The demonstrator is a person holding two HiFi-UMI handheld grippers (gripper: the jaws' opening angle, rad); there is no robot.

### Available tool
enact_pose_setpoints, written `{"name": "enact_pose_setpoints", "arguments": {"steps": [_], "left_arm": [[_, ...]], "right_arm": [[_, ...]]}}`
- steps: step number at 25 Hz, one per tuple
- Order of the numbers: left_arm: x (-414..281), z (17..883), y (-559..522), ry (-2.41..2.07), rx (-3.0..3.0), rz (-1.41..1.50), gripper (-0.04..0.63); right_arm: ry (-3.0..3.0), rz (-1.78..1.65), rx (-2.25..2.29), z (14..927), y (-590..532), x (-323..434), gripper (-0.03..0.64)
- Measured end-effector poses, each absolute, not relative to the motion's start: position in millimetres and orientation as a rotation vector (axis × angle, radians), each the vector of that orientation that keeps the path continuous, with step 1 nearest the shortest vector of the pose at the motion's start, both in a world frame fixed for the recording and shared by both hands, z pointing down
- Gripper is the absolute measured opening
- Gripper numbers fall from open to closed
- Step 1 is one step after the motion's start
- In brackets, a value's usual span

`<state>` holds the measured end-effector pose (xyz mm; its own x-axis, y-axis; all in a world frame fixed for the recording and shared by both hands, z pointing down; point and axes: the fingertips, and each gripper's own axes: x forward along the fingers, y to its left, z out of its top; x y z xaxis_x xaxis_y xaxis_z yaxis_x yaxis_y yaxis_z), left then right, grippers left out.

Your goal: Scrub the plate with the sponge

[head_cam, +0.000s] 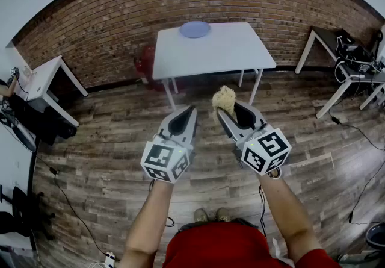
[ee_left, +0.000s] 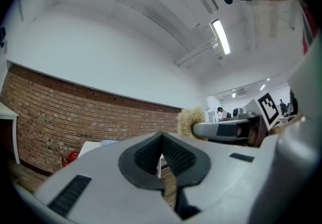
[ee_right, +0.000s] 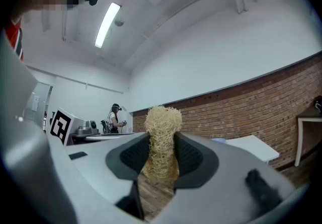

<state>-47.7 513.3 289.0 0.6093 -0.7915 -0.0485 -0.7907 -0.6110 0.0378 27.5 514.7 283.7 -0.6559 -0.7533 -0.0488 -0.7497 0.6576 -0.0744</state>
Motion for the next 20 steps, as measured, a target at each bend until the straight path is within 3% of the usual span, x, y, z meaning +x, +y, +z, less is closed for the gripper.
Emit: {"name": "enact_pose_setpoints", "arguments": {"steps": [20], "left_arm": [[-15, 294, 486, -1.483, 2.758, -0.067, 0.012]], "right_arm": [[2.782, -0.119, -1.204, 283, 483, 73, 0.153]]}}
